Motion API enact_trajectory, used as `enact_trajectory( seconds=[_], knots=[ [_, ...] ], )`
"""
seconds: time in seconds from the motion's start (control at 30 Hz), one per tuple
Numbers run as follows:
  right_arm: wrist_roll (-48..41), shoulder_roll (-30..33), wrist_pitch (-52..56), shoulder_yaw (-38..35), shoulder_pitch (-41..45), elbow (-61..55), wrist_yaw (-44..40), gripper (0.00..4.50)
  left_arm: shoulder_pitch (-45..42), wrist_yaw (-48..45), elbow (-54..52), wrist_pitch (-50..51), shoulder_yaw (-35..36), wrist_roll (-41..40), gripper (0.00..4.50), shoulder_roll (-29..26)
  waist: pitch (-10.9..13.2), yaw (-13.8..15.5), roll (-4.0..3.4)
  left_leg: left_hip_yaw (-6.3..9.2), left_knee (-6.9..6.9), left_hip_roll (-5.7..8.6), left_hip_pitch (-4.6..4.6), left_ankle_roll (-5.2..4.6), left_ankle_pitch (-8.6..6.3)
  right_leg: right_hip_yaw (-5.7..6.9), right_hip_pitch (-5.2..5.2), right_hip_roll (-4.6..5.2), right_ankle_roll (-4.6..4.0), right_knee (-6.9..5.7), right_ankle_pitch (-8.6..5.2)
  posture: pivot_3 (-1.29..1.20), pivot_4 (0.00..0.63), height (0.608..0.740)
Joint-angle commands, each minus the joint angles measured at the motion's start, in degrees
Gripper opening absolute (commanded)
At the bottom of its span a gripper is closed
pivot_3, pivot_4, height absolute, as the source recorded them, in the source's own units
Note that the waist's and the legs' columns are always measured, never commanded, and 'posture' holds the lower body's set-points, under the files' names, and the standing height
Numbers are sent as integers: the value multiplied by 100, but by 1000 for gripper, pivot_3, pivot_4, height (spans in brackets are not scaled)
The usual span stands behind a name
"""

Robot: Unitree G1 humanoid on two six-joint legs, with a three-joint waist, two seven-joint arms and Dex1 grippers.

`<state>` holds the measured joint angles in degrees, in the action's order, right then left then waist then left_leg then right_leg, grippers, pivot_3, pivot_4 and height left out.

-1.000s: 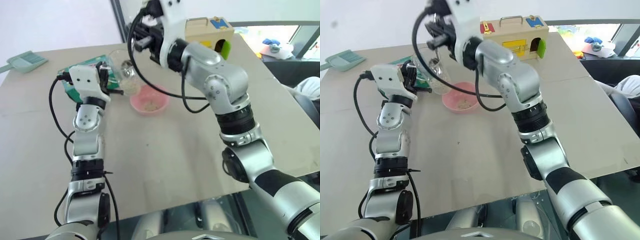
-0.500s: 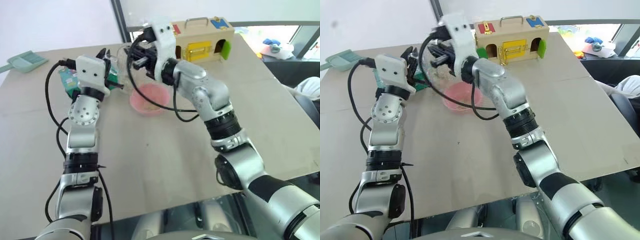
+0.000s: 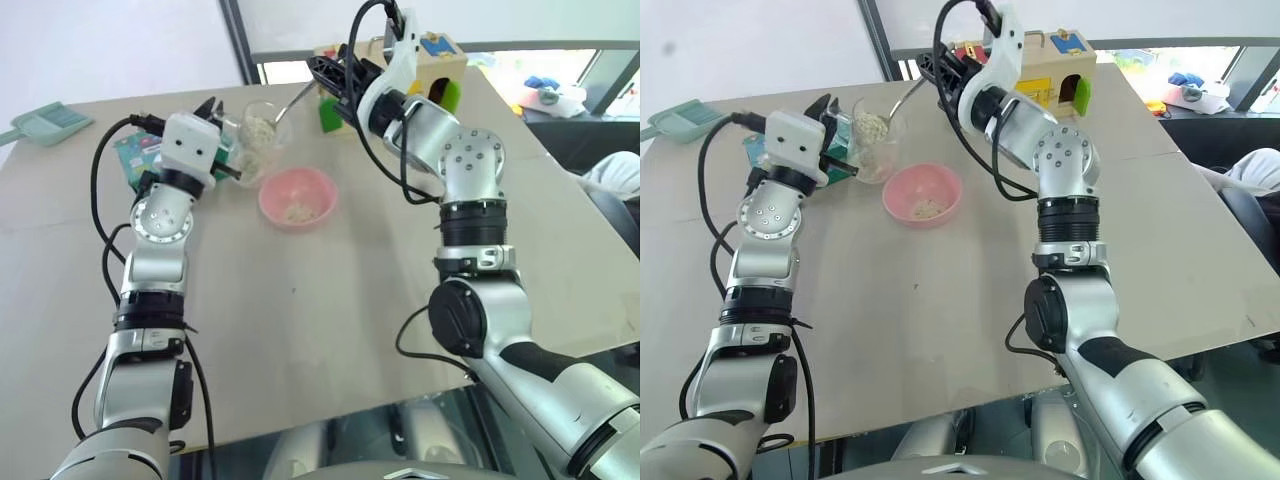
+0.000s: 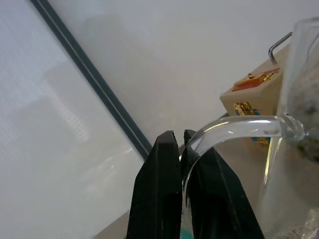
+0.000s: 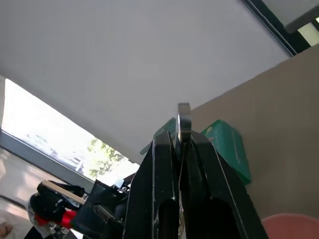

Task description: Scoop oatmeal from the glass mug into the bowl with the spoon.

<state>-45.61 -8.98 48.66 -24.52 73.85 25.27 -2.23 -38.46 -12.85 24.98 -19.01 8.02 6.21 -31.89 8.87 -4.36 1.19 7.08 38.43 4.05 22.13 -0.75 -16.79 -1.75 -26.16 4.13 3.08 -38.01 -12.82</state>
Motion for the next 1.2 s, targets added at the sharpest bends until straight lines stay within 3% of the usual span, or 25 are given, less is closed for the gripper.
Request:
enact_trajectory(
  seconds=[0.03, 0.3, 0.6, 0.83, 1.2],
  knots=[
    [-382, 18, -107, -208, 342, -38, 123, 0, -239, 97, 16, -95, -32, 154, 65, -177, 0, 1, 0, 0, 0, 0, 1, 0, 0, 1, 0, 0, 0, 1, 0, 0, 150, 740],
    [-279, 229, -215, -106, 328, 120, 59, 0, -258, 88, 154, -54, -52, 176, 65, -257, 0, 3, 0, 2, 0, 0, 4, 0, 0, 2, 0, 2, 0, 0, 0, 0, 150, 740],
    [663, 417, -581, 969, -74, -75, -475, 0, -58, 34, -148, 170, -7, -77, 65, -114, 0, -119, 0, 1, 1, 0, 4, 0, 0, 0, -1, 4, 0, -2, 0, 0, 150, 740],
    [944, 504, -754, 1292, -153, -217, -707, 0, 57, 32, -249, 222, -13, -68, 65, -102, 0, -132, 0, 0, 2, -1, 6, 0, 0, -1, -5, 3, 0, -3, 0, 0, 150, 740],
    [556, 394, -559, 863, -50, -195, -509, 0, 51, 23, -273, 261, -25, -53, 65, -117, 0, -128, 0, 0, 3, -1, 6, 0, 0, -1, -5, 3, 0, -3, 0, 0, 150, 740]
  ],
)
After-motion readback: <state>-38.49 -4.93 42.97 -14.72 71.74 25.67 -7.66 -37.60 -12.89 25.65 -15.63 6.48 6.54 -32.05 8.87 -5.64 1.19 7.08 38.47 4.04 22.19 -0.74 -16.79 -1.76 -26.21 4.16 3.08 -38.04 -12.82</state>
